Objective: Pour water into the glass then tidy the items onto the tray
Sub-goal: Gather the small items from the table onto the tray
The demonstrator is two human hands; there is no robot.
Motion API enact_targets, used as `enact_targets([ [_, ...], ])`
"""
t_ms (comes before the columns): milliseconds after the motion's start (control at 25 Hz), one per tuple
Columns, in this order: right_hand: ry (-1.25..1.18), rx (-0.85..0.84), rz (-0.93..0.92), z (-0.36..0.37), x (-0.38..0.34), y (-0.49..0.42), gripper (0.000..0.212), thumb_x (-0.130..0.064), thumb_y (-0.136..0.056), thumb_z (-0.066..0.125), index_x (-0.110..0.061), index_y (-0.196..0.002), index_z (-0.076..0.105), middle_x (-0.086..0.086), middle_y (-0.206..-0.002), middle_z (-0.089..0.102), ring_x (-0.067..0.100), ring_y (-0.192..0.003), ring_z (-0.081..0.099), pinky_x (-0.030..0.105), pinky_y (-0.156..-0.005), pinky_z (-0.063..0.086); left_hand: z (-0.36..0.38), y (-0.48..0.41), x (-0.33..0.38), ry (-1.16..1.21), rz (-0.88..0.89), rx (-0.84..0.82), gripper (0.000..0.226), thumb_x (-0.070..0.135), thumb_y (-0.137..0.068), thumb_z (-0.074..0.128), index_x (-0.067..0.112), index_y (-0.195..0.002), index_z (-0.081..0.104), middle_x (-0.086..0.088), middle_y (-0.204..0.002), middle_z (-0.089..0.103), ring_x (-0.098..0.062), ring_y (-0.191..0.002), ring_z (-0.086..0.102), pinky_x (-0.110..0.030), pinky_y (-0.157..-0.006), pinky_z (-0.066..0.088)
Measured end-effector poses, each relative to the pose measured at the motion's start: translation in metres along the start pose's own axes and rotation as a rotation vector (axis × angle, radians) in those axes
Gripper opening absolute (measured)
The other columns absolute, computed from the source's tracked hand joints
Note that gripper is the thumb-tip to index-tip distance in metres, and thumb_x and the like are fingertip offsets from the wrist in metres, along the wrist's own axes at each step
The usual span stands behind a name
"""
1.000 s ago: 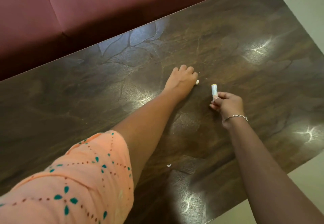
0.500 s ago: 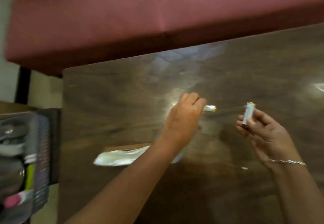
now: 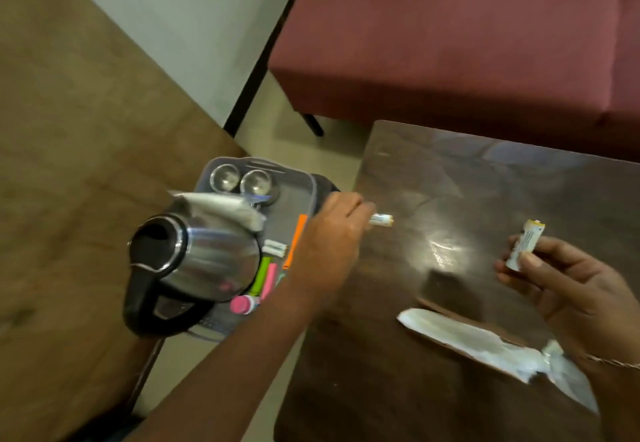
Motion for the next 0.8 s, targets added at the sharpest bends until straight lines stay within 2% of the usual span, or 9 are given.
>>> enact_targets([
  [80,0.05,-0.094,0.033,0.055,0.015,-0.018,0.023,-0.005,-0.067,0.053,-0.014,-0.076,0.072,-0.003,-0.073,0.072,0.007,-0.067,0.068,0.018,-0.064,0.057,-0.007,0.014,-0.07,-0.163,-0.116,-0.074,0.012,-0.004,-0.073,0.06,-0.001,-0.084,0.065,-0.018,-0.085,0.065,-0.034,-0.083,0.062,-0.039,-0.055,0.054],
  [160,0.125,-0.178,0.071,0.104,0.034,-0.032,0.021,-0.006,-0.066,0.056,-0.012,-0.083,0.068,-0.003,-0.069,0.071,0.006,-0.067,0.066,0.017,-0.064,0.056,0.013,0.027,-0.129,-0.264,-0.257,-0.296,0.014,-0.003,-0.08,0.051,-0.001,-0.091,0.061,-0.019,-0.1,0.06,-0.036,-0.1,0.055,-0.044,-0.068,0.049],
  [240,0.192,-0.228,0.104,0.144,0.052,-0.042,0.025,-0.008,-0.065,0.058,-0.01,-0.089,0.064,-0.003,-0.069,0.069,0.005,-0.065,0.065,0.016,-0.062,0.056,0.05,0.039,-0.161,-0.338,-0.27,-0.518,0.023,-0.001,-0.086,0.042,-0.001,-0.104,0.056,-0.017,-0.115,0.054,-0.033,-0.116,0.045,-0.041,-0.082,0.046],
  [320,0.235,-0.262,0.109,0.175,0.064,-0.048,0.024,-0.004,-0.068,0.059,-0.008,-0.091,0.063,-0.002,-0.069,0.068,0.004,-0.063,0.064,0.014,-0.06,0.055,0.083,0.045,-0.174,-0.391,-0.225,-0.662,0.028,-0.005,-0.086,0.04,-0.004,-0.109,0.054,-0.018,-0.117,0.053,-0.033,-0.118,0.044,-0.04,-0.084,0.046],
  [480,0.302,-0.314,0.106,0.209,0.082,-0.054,0.022,0.01,-0.079,0.054,-0.006,-0.092,0.061,0.005,-0.077,0.064,0.003,-0.063,0.063,0.015,-0.061,0.055,0.118,0.05,-0.197,-0.474,-0.206,-0.66,0.03,-0.005,-0.085,0.037,-0.002,-0.107,0.058,-0.015,-0.113,0.057,-0.032,-0.11,0.051,-0.036,-0.078,0.051],
  [640,0.338,-0.311,0.137,0.208,0.097,-0.054,0.022,0.009,-0.078,0.055,-0.006,-0.093,0.061,0.01,-0.082,0.063,0.005,-0.066,0.064,0.017,-0.064,0.056,0.145,0.056,-0.207,-0.408,-0.175,-0.74,0.028,-0.006,-0.085,0.039,-0.007,-0.105,0.058,-0.021,-0.114,0.055,-0.036,-0.109,0.049,-0.041,-0.077,0.049],
  [800,0.386,-0.279,0.152,0.204,0.11,-0.059,0.023,0.008,-0.078,0.057,-0.01,-0.091,0.062,0.011,-0.085,0.065,0.006,-0.069,0.065,0.017,-0.064,0.056,0.15,0.064,-0.221,-0.399,-0.214,-0.757,0.028,-0.006,-0.087,0.039,-0.006,-0.108,0.057,-0.021,-0.116,0.054,-0.037,-0.111,0.048,-0.04,-0.079,0.048],
])
Point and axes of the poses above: each hand's wrist, its own y-axis away from the middle knuckle, its own z-axis out of the palm, x = y × z, the point moved 10 cm from there along -y, towards the middle knuckle
